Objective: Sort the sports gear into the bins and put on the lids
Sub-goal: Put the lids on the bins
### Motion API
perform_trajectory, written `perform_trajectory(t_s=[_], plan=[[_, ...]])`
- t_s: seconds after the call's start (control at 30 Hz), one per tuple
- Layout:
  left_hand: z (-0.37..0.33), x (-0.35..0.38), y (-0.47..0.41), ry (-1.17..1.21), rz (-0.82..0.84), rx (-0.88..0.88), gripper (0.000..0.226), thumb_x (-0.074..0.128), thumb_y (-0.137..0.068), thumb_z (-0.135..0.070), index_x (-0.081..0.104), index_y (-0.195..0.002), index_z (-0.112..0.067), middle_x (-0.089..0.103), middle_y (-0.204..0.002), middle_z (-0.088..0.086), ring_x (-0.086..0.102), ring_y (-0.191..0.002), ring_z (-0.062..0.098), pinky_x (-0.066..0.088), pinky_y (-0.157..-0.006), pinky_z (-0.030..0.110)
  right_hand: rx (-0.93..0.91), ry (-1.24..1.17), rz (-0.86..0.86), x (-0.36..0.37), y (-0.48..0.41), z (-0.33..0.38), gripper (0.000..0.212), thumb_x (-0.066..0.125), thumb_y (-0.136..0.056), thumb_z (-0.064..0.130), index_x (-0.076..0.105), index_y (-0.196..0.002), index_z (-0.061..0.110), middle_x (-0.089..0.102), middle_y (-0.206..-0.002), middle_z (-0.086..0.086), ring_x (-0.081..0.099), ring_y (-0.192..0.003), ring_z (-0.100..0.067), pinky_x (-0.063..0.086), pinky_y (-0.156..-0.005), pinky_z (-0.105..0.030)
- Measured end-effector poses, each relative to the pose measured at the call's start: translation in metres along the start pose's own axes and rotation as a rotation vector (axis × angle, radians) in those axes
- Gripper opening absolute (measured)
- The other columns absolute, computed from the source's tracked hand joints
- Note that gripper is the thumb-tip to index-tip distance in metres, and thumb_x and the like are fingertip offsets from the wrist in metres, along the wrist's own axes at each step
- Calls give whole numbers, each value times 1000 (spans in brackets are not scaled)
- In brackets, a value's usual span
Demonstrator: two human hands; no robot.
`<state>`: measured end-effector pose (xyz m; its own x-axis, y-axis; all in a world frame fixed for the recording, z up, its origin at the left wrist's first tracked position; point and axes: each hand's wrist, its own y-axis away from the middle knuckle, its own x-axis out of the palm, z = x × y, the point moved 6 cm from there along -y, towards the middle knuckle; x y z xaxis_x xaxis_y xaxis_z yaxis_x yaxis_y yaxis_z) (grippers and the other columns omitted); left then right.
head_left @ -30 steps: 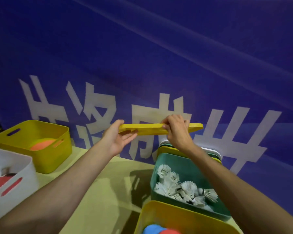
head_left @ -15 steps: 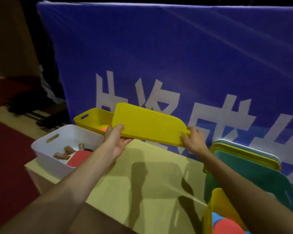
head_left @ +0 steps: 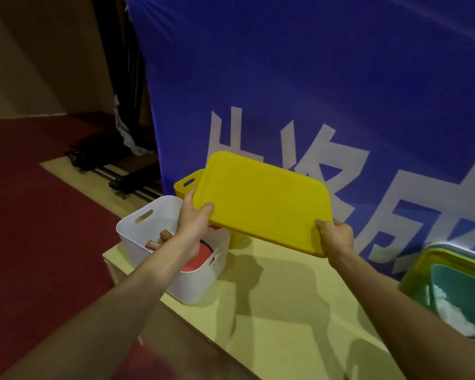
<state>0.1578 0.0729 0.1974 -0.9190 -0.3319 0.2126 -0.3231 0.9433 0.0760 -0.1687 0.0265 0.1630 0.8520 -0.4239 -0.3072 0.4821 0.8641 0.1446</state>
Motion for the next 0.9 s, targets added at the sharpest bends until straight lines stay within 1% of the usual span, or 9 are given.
perform_trajectory(t_s=[0.07,0.17,0.23,0.3,0.47,0.57,0.67,0.77,0.9], plan=[[2,-13,-24,-201,-67,79,53,50,-97,-11,31,-144,-23,51,-130,5,53,-104,23,48,-60,26,-44,-29,13,26,-8,3,34,61,-89,29,58,-117,9,58,-109,-11,56,-100,-32,50,-89,-47],[4,-23,-65,-418,-127,144,51,49,-95,-15,31,-142,-22,54,-124,6,55,-103,26,48,-79,36,-94,-85,53,66,-26,2,13,52,-92,16,57,-103,13,57,-102,-12,52,-93,-29,44,-79,-42],[6,-23,-96,-513,-134,132,55,48,-90,-28,29,-141,-26,52,-124,8,56,-104,30,49,-88,45,-98,-115,70,89,-45,1,17,45,-93,9,58,-102,14,56,-99,-10,50,-92,-27,40,-75,-38],[11,-22,-134,-601,-110,108,59,42,-82,-36,32,-139,-27,51,-124,10,55,-106,34,48,-91,51,-81,-155,85,109,-64,-3,24,43,-93,4,59,-106,18,56,-100,-7,50,-94,-24,41,-78,-38],[19,-22,-212,-631,-36,64,34,36,-100,-16,42,-133,-18,54,-124,6,54,-106,28,45,-90,44,-48,-194,67,154,-104,-7,34,57,-90,10,60,-124,11,61,-110,-5,55,-104,-27,47,-90,-45],[25,-32,-244,-653,-39,45,36,34,-103,-18,36,-139,-18,48,-123,-1,50,-110,22,43,-99,44,-26,-192,106,186,-112,-6,45,62,-90,17,53,-134,14,59,-125,-7,54,-112,-28,46,-95,-44],[31,-44,-275,-672,-62,30,38,36,-103,-19,35,-140,-15,50,-128,5,51,-110,23,44,-96,42,-11,-187,152,216,-116,-1,55,59,-93,18,38,-144,19,50,-138,-5,49,-123,-29,43,-101,-46],[41,-58,-307,-724,-73,-25,37,39,-102,-20,37,-138,-12,51,-127,10,49,-103,23,42,-89,38,-30,-137,167,239,-121,2,59,57,-93,14,33,-146,21,45,-141,-5,45,-127,-29,41,-103,-46],[54,-70,-341,-756,-43,-102,36,39,-102,-23,39,-137,-17,51,-129,7,51,-112,28,44,-97,45,1,3,153,266,-130,-4,60,59,-92,19,31,-146,19,42,-144,-8,43,-128,-32,41,-104,-54]])
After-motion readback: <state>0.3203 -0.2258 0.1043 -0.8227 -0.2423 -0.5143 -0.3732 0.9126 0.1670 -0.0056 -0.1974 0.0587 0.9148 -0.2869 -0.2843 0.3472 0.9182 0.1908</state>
